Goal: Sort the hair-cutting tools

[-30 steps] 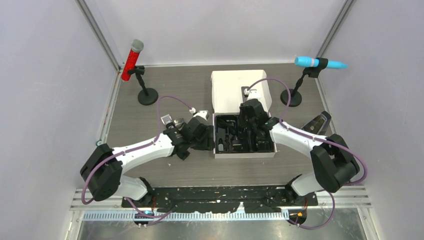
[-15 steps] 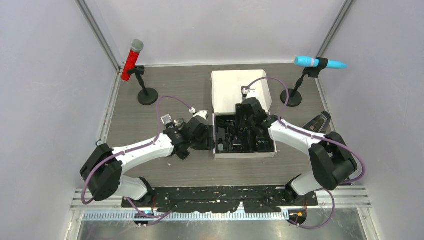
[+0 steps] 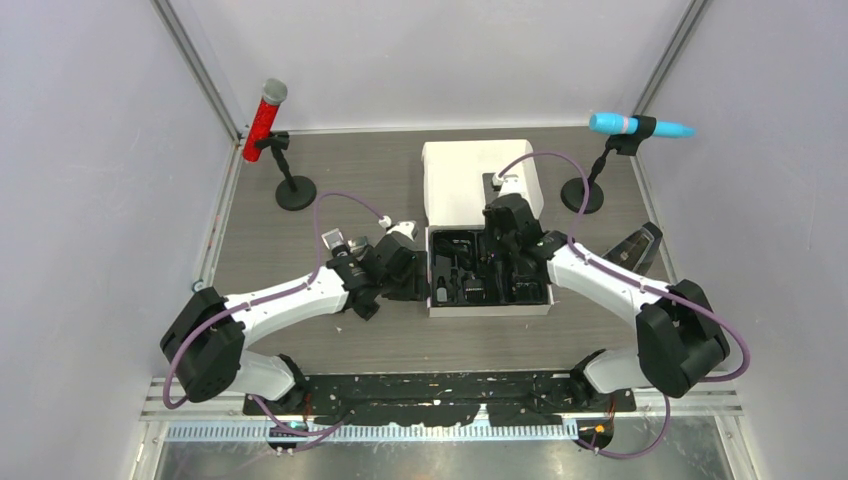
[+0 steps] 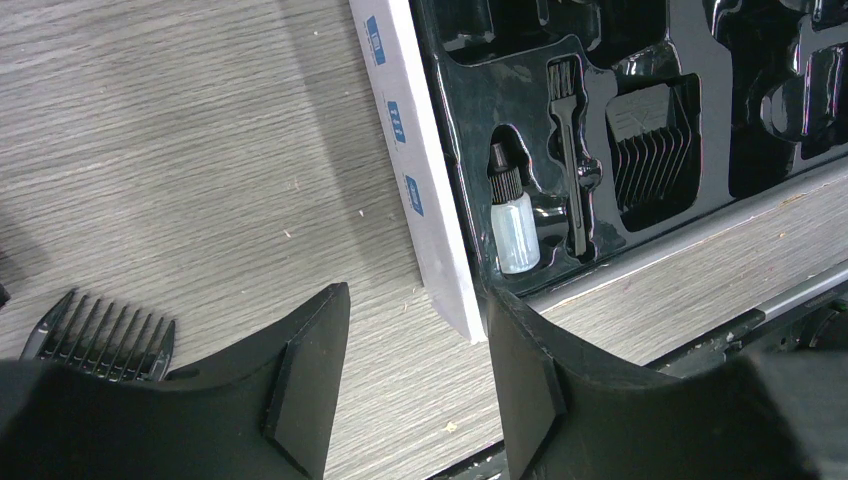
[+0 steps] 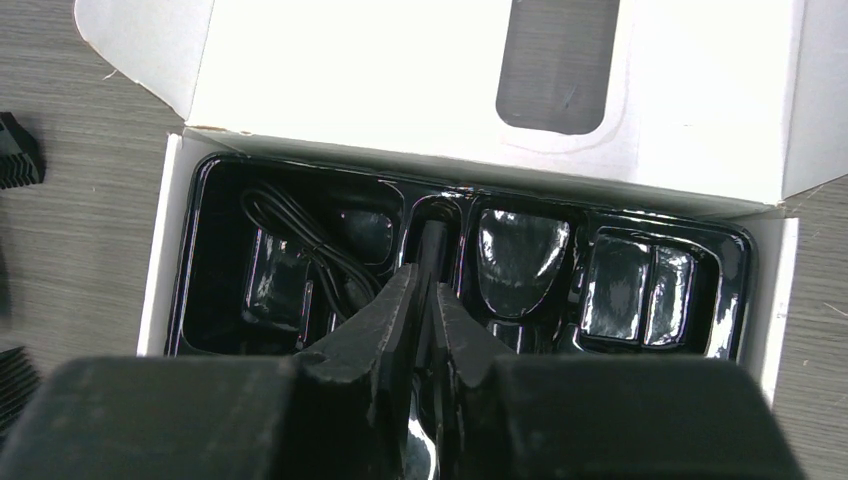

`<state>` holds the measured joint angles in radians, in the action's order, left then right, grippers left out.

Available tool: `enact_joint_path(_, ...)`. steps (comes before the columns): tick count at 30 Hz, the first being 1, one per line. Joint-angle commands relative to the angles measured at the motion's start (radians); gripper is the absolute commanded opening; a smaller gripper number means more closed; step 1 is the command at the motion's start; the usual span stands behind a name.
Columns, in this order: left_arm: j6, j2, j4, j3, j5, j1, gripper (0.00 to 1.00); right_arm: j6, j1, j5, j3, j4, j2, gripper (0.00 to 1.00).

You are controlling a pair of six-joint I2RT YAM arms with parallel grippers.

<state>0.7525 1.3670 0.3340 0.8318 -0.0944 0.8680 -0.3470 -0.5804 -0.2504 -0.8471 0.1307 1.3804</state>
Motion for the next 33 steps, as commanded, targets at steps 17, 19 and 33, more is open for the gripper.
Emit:
enact_joint_path(17, 0.007, 0.016, 0.012, 0.047, 0.013, -0.006, 0.55, -0.045, -0.001, 0.08, 0.008, 0.021, 0.083, 0.09)
enact_joint_path(19, 0.007, 0.016, 0.013, 0.047, 0.013, -0.006, 0.55, -0.054, -0.002, 0.088, 0.008, 0.032, 0.097, 0.08)
enact_joint_path(33, 0.01, -0.011, 0.027, 0.04, 0.003, -0.021, 0.55, -0.057, -0.001, 0.123, 0.006, 0.02, 0.095, 0.07)
